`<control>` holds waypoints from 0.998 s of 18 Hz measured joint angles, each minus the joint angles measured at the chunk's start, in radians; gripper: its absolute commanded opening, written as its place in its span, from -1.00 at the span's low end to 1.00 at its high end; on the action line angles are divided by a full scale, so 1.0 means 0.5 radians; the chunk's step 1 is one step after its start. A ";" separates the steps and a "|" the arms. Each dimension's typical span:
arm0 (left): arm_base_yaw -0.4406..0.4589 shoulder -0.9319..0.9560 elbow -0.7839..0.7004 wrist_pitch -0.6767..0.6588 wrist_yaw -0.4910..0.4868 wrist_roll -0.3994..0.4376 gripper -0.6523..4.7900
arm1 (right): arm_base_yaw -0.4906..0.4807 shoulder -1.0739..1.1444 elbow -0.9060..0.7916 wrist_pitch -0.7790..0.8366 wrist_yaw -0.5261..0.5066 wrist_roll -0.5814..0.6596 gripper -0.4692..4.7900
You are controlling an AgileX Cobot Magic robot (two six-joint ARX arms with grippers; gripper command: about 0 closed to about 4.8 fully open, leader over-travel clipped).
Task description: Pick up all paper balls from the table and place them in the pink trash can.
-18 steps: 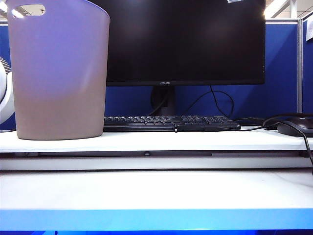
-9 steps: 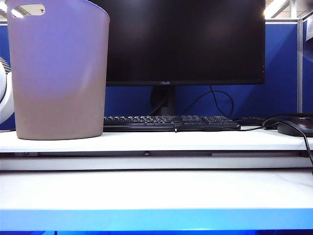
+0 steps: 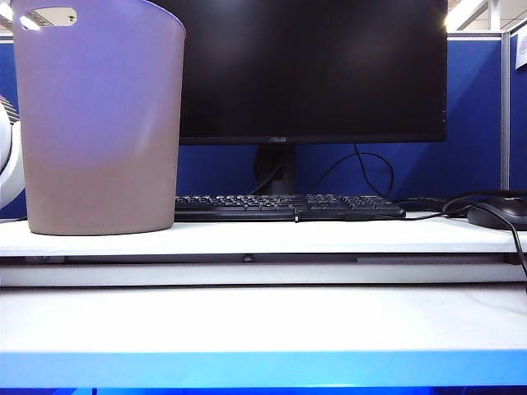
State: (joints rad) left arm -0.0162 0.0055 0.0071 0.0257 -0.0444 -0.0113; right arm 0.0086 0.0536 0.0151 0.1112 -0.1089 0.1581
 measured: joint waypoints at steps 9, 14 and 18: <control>0.000 0.000 0.000 -0.001 0.000 0.000 -0.78 | 0.009 -0.101 -0.014 -0.118 0.005 -0.002 -0.84; 0.000 0.000 0.000 -0.001 0.000 0.000 -0.77 | 0.008 -0.101 -0.014 -0.134 0.003 -0.002 -0.84; 0.000 0.000 0.000 -0.001 0.000 0.000 -0.77 | 0.007 -0.101 -0.014 -0.134 0.003 -0.002 -0.84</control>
State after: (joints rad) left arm -0.0162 0.0055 0.0071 0.0254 -0.0444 -0.0113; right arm 0.0120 0.0029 0.0078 0.0444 -0.1074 0.1574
